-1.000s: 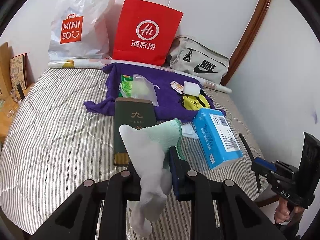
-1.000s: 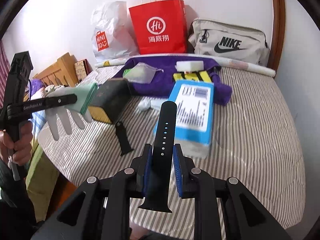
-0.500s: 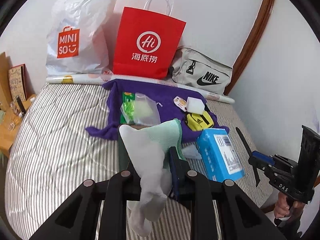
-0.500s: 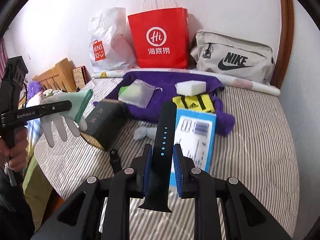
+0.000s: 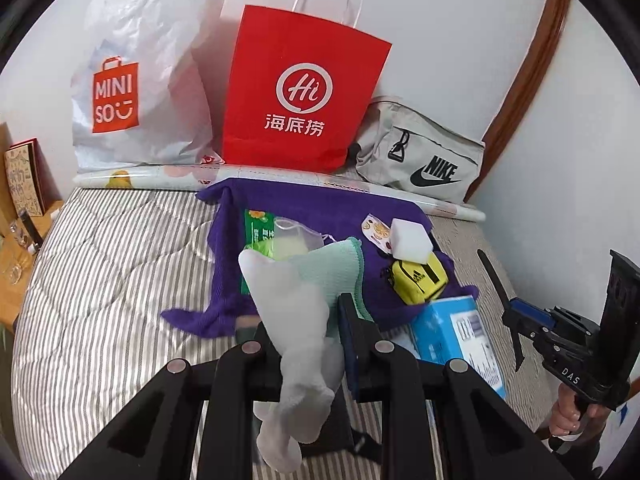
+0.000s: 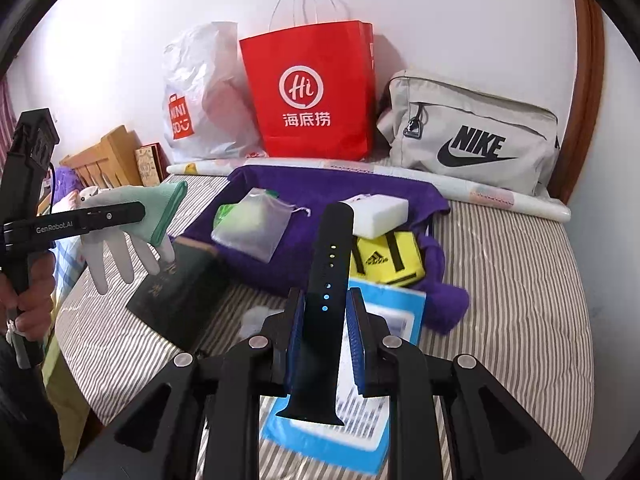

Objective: Organize soft objects
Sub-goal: 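Carry the glove with the left gripper while the right carries the watch strap toward the towel, then lower the glove onto the towel and open the left gripper while the right releases the strap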

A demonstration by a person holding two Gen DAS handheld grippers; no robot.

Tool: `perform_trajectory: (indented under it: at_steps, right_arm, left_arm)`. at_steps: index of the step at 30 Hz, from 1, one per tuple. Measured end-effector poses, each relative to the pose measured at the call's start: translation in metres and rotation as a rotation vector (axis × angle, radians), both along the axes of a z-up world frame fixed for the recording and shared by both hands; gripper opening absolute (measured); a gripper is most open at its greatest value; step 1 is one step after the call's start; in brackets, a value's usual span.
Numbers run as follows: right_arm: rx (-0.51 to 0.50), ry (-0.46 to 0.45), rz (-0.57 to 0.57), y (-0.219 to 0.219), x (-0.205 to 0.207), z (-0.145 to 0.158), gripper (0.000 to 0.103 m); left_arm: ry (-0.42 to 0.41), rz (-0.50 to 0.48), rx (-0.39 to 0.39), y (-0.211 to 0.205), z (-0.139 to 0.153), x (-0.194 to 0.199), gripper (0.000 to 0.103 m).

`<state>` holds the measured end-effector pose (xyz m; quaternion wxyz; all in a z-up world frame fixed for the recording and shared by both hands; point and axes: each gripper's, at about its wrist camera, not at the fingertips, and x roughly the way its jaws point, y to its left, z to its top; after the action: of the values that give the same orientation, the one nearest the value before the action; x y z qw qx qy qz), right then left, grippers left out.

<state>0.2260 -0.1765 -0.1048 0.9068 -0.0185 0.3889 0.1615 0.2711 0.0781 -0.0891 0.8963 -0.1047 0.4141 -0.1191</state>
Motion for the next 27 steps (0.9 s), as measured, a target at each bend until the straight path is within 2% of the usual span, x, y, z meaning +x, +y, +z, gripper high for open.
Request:
perform_trajectory:
  at_steps: [7, 17, 24, 27]
  right_arm:
    - [0.004, 0.0, -0.011, -0.004, 0.039, -0.004, 0.022]
    - [-0.012, 0.038, -0.083, -0.016, 0.097, -0.025, 0.022]
    - [-0.049, 0.067, -0.087, -0.015, 0.124, -0.043, 0.022]
    - [-0.04, 0.09, -0.074, -0.015, 0.132, -0.051, 0.022]
  left_arm:
    - [0.022, 0.003, 0.004, -0.005, -0.007, 0.036, 0.02]
    - [0.068, 0.002, -0.034, -0.008, -0.023, 0.083, 0.02]
    - [0.119, -0.038, -0.061, -0.023, -0.039, 0.111, 0.02]
    - [0.139, -0.045, -0.044, -0.032, -0.047, 0.121, 0.02]
